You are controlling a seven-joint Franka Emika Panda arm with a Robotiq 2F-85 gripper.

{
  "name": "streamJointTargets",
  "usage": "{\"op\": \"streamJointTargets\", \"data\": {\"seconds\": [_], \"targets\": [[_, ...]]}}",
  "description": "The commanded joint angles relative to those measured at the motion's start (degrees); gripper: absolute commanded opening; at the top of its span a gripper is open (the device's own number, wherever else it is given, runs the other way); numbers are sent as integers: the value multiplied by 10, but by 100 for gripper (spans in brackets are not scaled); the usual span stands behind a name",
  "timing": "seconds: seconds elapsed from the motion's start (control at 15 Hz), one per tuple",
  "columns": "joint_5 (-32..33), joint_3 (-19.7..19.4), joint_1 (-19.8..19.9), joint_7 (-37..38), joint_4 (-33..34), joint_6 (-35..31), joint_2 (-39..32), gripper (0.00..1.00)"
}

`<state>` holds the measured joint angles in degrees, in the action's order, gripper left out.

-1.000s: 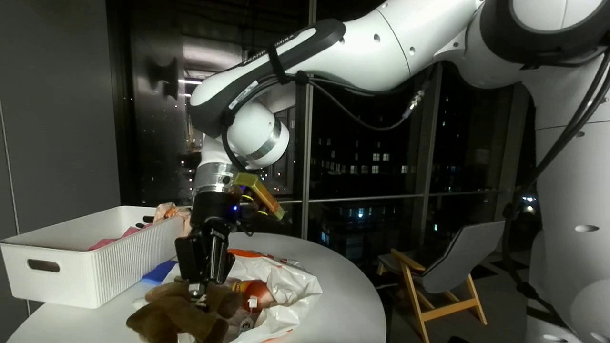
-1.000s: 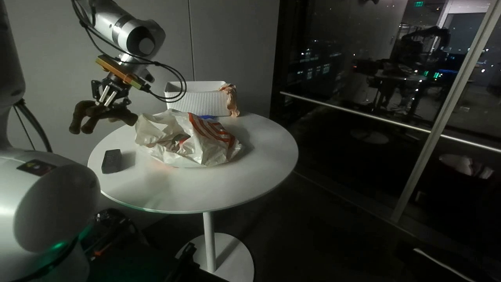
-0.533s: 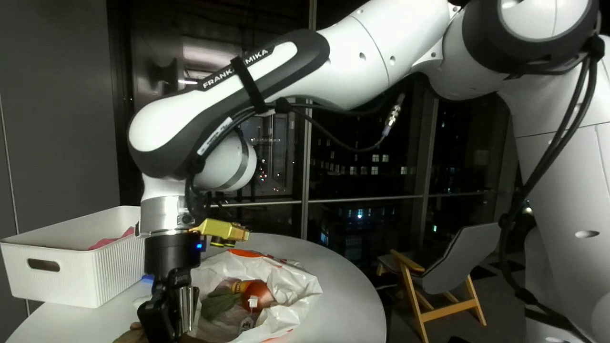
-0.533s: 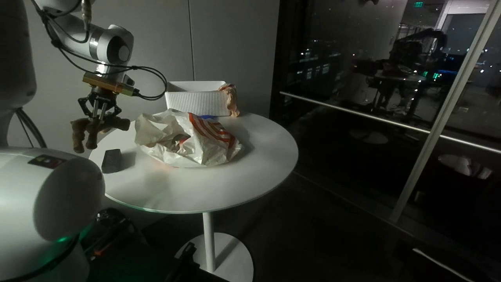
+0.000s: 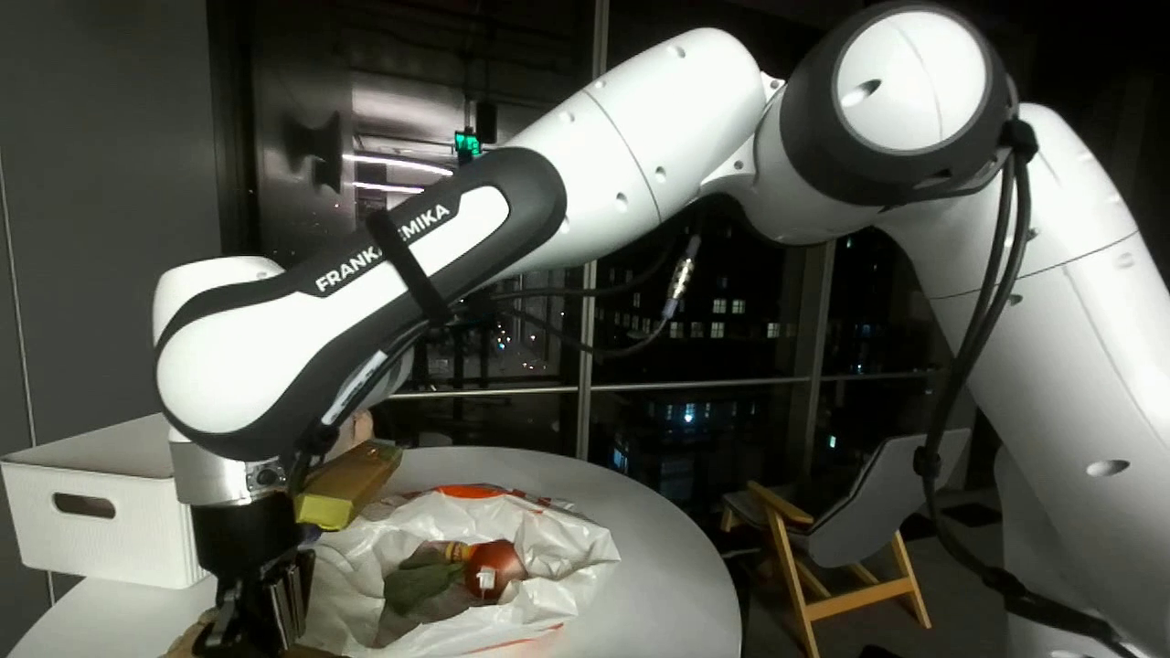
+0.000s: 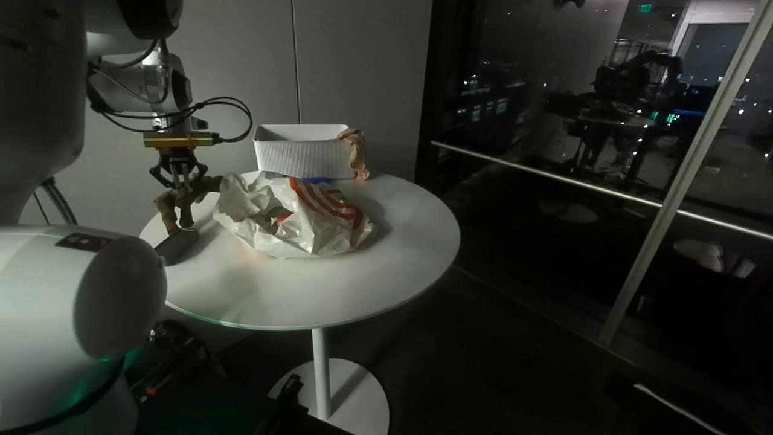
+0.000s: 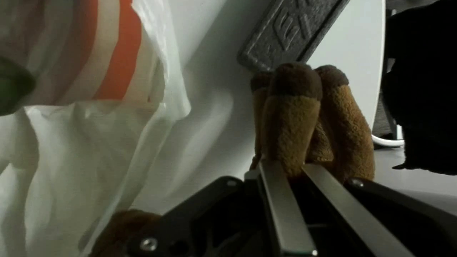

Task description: Remove the duster, moose toy and turnip plushie from the plastic

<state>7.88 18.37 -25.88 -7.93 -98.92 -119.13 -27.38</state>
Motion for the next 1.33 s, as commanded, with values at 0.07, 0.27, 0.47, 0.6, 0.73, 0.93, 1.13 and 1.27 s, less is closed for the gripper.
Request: {"op": "streamJointTargets", "data": {"seconds": [0.07, 0.27, 0.47, 0.6, 0.73, 0.93, 1.13, 1.27], "targets": [[79, -30, -37, 53, 77, -10, -55, 35], [74, -38, -42, 79, 86, 28, -53, 44], [70, -43, -37, 116, 58, 47, -6, 67], [47, -37, -23, 125, 39, 82, 34, 82], [34, -40, -9, 157, 15, 85, 76, 97], [3, -50, 23, 203, -23, 74, 123, 100], [-47, -60, 61, 224, -69, 65, 139, 100], [-76, -67, 80, 243, -94, 53, 133, 100]]}}
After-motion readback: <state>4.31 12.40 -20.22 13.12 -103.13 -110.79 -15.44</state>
